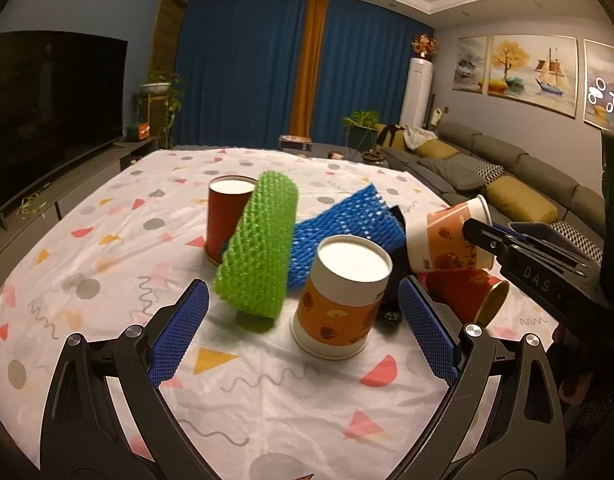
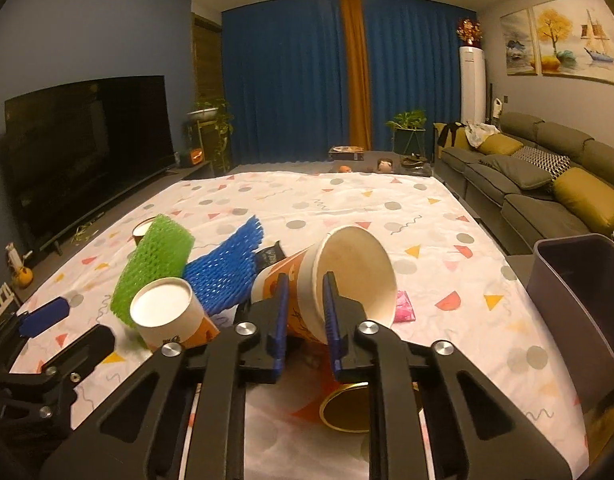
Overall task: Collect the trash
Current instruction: 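Close the right tool on the tipped orange cup while the left grasps the white-rimmed orange cup, then carry both held paper cups over the gray bin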
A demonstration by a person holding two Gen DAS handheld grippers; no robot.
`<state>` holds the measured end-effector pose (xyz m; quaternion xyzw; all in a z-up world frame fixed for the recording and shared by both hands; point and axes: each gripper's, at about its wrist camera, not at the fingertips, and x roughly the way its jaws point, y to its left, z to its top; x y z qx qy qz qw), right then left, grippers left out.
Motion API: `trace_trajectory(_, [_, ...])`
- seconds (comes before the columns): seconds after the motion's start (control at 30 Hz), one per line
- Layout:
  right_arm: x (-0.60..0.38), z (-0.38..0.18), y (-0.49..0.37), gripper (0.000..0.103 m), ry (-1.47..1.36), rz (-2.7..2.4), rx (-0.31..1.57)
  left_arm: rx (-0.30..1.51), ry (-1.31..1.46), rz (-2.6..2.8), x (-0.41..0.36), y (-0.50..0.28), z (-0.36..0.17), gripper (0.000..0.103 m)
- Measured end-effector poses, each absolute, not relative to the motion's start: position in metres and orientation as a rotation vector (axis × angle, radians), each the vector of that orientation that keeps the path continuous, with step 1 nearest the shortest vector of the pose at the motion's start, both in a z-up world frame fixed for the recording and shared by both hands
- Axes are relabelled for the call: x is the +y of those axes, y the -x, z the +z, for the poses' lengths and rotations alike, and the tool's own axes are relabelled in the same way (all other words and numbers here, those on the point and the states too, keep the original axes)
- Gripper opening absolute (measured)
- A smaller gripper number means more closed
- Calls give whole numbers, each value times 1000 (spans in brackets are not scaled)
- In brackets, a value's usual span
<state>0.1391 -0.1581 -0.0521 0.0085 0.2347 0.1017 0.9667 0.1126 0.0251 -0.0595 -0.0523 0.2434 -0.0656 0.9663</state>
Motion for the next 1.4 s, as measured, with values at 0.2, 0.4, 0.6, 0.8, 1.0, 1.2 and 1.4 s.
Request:
trace_trajectory(0.2, [-159, -44, -127, 4, -15, 209, 429, 514, 114, -177, 19, -123, -61, 91])
trace_trajectory(0.4, [-170, -32, -112, 4, -43, 200, 387, 532, 104, -210, 9, -138, -62, 84])
trace_trajectory(0.6, [-174, -27, -99, 4, -50, 196, 366, 578, 95, -218, 3, -153, -71, 74])
trace_trajectory(0.8, [-178, -26, -94, 4, -56, 191, 363, 639, 112, -224, 1, -167, -79, 64])
trace_trajectory(1.0, [-182, -26, -87, 4, -61, 179, 364, 648, 121, -232, 0, -171, -82, 58])
trace_trajectory(1.2, [-187, -25, -78, 4, -61, 155, 353, 604, 127, -220, 3, -155, -71, 57])
trace_trajectory(1.4, [-196, -21, -68, 4, -70, 135, 340, 527, 116, -244, -4, -122, -51, 57])
